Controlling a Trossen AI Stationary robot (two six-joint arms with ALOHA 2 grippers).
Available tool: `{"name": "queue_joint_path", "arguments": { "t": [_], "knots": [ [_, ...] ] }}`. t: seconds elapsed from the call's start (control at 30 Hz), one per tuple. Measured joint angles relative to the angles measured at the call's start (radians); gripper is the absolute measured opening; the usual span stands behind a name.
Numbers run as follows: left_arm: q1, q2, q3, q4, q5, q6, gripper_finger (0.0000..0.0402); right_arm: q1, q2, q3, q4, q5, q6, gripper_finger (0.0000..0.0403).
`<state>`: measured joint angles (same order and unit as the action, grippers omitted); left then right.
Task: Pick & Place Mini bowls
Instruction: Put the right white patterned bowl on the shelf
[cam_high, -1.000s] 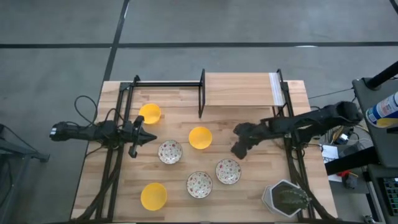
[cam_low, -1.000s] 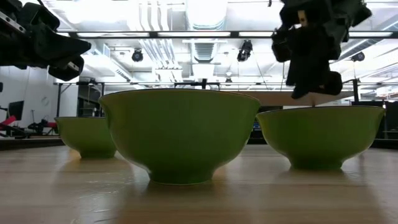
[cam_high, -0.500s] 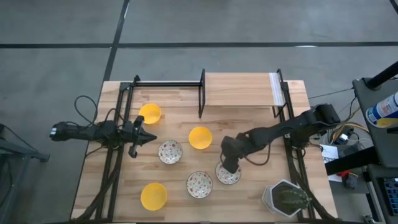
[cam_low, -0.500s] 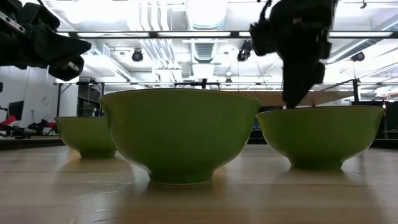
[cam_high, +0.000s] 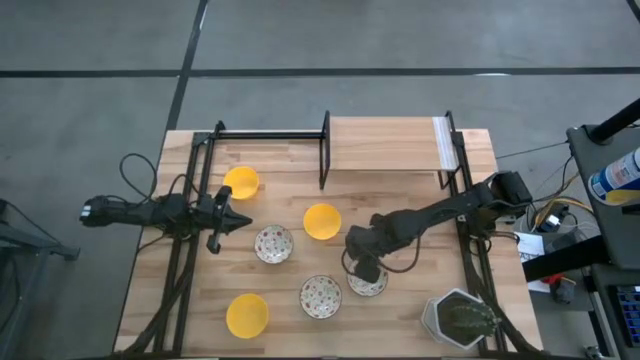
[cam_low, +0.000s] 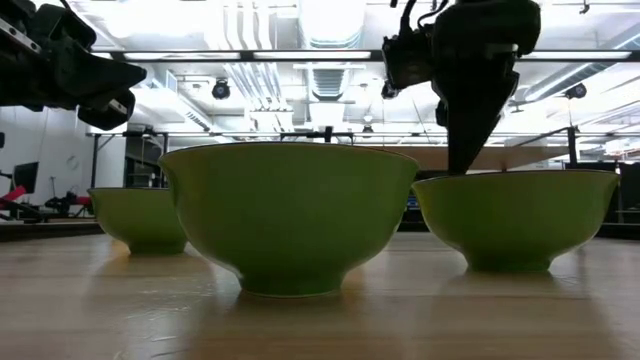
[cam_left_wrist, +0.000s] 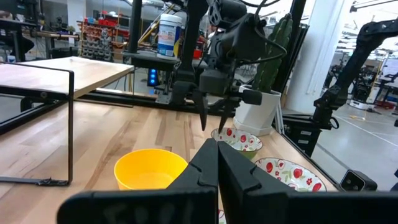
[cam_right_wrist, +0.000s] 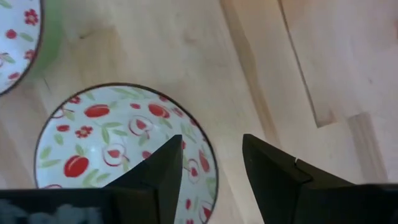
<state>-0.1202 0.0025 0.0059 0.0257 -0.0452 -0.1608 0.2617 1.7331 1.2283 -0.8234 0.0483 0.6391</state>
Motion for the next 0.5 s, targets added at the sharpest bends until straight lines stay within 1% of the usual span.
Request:
{"name": "queue_joint_path", "arguments": {
  "t": [0.13, 0.27, 0.5],
  "knots": [
    [0.0, 0.0, 0.0, 0.0, 0.0, 0.0, 0.0, 0.0, -0.002, -0.008, -0.011, -0.003, -0.019, 0.016],
    [0.0, 0.0, 0.0, 0.0, 0.0, 0.0, 0.0, 0.0, 0.003, -0.027, -0.01, -0.029, -0.037, 0.0161],
    [0.0, 0.0, 0.0, 0.0, 0.0, 0.0, 0.0, -0.003, 0.004, -0.083, -0.006, -0.031, -0.014, 0.0149]
  ]
}}
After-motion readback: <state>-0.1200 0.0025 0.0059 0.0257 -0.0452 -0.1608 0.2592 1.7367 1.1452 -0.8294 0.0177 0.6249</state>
